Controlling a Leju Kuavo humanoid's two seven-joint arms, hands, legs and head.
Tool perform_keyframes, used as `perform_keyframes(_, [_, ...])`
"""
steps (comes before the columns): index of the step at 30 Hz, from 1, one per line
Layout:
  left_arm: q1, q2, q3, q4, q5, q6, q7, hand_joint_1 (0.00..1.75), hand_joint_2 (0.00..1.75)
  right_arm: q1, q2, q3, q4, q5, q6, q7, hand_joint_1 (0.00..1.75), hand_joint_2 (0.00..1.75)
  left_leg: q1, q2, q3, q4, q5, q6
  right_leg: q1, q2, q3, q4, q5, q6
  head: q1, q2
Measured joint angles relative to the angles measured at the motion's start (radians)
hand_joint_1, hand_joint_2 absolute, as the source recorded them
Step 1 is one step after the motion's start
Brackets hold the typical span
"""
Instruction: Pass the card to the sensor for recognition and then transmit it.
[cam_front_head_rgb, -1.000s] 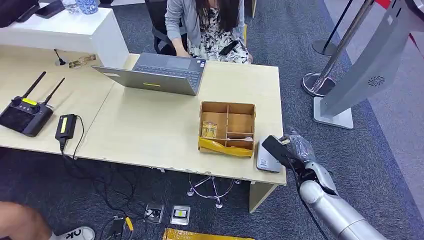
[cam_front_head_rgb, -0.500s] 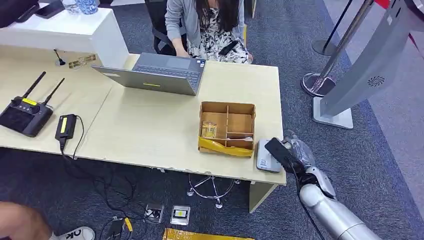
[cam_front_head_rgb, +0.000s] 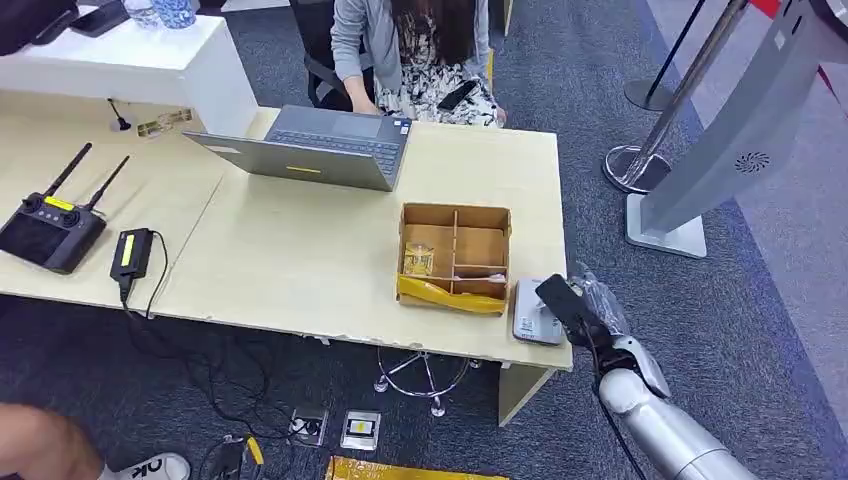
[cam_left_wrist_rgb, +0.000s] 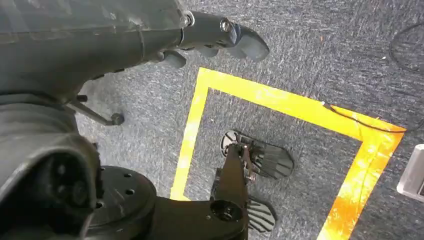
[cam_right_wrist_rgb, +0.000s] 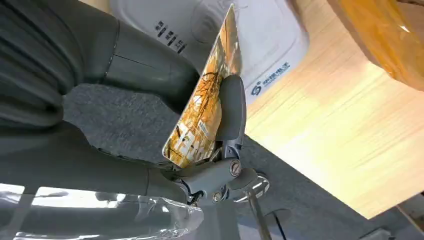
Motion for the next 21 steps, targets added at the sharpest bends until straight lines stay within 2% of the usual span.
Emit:
perform_keyframes(7, [0.002,0.001,0.0,0.0,0.0,-0.001,0.0,0.0,0.0,-0.027,0.0,-0.005,-0.053,-0.004,-0.016,0.018,1.75,1.75,0.0,0.001,0.0,0.0,0.0,0.0,0.0,0.001,0.0,0.0,0.0,0.0,0.0,0.0])
perform_keyframes(16, [-0.005,0.0,-0.004,0.0,-0.022,-0.019,0.015,0.0,0.0,-0.094,0.012,-0.003,-0.14,0.087,-0.013,0.046,1.75,1.75,0.0,0.001,0.0,0.0,0.0,0.0,0.0,0.001,0.0,0.0,0.0,0.0,0.0,0.0])
perform_keyframes(21, [-0.009,0.0,-0.019,0.0,-0.027,-0.019,0.028,0.0,0.0,-0.139,0.034,0.003,-0.152,0.164,0.026,0.071,1.75,1.75,0.0,0.001,0.0,0.0,0.0,0.0,0.0,0.001,0.0,0.0,0.0,0.0,0.0,0.0])
